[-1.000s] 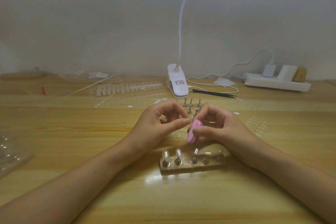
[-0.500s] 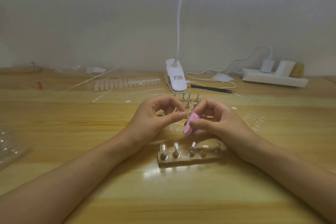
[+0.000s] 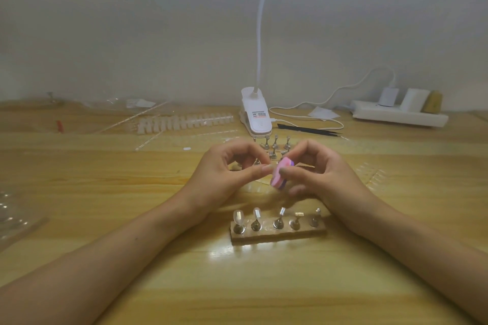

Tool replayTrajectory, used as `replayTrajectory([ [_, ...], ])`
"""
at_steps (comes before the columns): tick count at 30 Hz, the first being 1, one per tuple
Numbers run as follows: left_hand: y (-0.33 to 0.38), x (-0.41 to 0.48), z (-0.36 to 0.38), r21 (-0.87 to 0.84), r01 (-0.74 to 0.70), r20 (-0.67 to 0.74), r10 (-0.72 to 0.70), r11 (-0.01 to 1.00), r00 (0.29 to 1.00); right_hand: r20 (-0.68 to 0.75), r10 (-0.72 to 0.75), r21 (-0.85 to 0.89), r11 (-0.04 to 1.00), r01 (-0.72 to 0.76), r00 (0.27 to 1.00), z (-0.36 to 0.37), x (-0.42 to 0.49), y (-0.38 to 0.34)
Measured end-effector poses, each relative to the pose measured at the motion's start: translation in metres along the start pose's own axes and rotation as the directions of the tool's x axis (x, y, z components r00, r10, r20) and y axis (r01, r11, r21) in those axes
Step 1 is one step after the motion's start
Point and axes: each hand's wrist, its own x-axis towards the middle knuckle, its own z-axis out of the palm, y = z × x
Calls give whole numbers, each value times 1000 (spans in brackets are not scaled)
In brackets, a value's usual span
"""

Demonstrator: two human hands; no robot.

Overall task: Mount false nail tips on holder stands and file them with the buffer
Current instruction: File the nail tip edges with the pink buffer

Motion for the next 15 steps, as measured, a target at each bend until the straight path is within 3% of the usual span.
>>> replayTrajectory([
  [3,0,-1,0,-7,-2,28,2,1000,1000,-57,17,39,999,-15,998,-2,2,1],
  [9,1,-1,0,-22,0,24,0,1000,1000,-17,14,71,997,-13,1000,-3,2,0],
  [13,1,0,0,-37,4,0,-4,999,1000,111,4,-20,1000,-1,994,0,-2,-1],
  [15,1,-1,0,-23,3,30,-2,1000,1000,85,-14,-20,1000,15,996,0,-2,-2],
])
